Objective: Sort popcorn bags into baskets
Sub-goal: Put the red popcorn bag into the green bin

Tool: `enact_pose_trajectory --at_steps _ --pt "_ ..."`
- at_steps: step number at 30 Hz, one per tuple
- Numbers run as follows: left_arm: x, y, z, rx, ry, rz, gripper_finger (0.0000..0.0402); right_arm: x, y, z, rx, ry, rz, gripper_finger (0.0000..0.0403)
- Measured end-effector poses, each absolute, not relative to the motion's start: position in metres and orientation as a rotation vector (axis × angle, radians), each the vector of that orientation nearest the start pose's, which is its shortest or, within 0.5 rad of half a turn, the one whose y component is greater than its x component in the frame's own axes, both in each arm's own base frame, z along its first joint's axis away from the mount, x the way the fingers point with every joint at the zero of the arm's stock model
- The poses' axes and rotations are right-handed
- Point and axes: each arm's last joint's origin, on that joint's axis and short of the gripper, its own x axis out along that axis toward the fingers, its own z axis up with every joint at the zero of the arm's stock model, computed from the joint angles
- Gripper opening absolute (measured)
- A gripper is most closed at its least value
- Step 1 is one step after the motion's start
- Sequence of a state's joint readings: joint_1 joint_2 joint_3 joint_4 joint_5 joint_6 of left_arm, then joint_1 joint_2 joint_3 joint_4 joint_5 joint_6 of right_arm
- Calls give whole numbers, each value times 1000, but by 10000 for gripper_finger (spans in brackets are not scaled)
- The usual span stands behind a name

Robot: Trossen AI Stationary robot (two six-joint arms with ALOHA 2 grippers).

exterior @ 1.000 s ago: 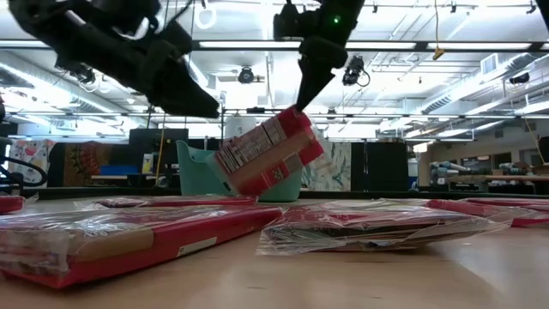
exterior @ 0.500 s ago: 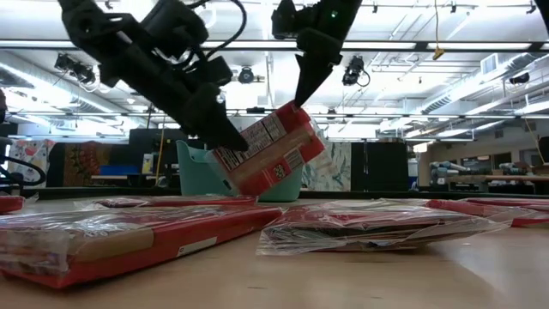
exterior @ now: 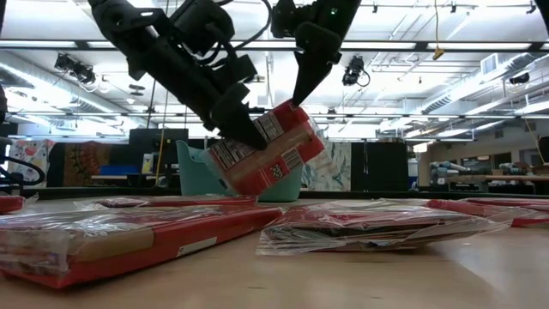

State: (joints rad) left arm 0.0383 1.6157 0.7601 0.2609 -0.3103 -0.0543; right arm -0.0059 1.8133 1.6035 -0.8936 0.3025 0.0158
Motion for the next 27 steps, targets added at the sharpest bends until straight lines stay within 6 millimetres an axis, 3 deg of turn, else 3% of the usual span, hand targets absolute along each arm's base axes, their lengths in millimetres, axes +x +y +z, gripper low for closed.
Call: enact_pose_trajectory --at_steps 3,9,17,22,27 --pt "316 21 168 28 584 346 24 379 -9 282 -164 1093 -273 9" --pt "315 21 170 21 584 339 30 379 -4 284 -236 1085 -283 28" --pt "309 31 174 40 627 328 31 356 1 316 -213 1014 -326 99" --pt "297 41 203 94 628 342 32 328 5 323 -173 980 -447 124" --pt "291 50 239 180 651 355 33 299 10 302 -150 924 -507 124"
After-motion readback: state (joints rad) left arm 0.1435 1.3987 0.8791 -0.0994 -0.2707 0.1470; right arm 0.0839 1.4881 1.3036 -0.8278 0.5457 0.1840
